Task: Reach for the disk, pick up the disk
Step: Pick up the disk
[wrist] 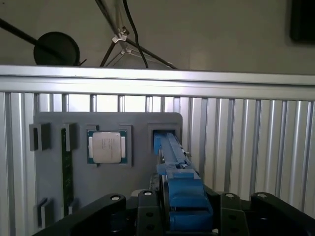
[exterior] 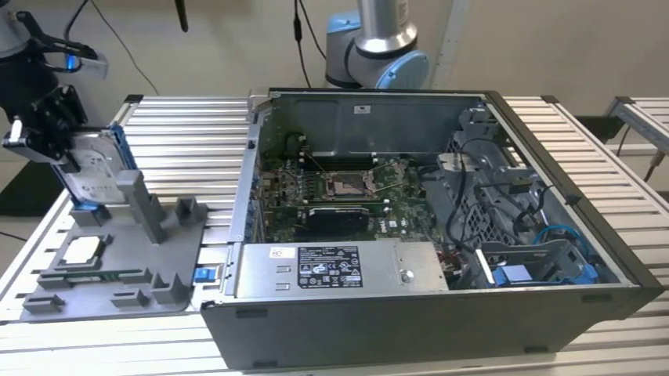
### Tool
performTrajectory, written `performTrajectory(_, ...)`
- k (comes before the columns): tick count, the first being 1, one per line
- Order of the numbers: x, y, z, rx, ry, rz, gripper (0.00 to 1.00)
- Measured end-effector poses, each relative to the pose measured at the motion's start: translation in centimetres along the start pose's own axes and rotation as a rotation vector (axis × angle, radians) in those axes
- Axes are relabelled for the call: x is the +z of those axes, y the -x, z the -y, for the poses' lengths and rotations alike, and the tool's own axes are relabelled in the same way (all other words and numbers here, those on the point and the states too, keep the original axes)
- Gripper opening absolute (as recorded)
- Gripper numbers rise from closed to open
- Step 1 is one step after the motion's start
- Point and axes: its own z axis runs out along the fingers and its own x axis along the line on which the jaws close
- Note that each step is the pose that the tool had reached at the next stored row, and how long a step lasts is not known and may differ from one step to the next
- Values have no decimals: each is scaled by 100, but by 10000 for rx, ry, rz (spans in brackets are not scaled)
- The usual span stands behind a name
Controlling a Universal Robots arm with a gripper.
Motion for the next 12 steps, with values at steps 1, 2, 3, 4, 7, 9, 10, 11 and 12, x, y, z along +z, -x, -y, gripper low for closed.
performTrajectory(1, -21, 1, -1, -1, -11, 0, 0)
performTrajectory(2, -41, 2, -3, -1, -23, 0, 0)
performTrajectory(3, -65, 3, -5, -2, -36, -1, 0)
performTrajectory(4, -90, 4, -6, -3, -49, -1, 0)
performTrajectory(7, -166, 8, -10, -7, -94, -1, 0)
performTrajectory(9, -215, 10, -12, -10, -131, -1, 0)
performTrajectory(10, -237, 11, -13, -12, -155, -1, 0)
performTrajectory(11, -259, 12, -14, -14, -176, -2, 0)
performTrajectory(12, -282, 13, -14, -16, -204, -2, 0)
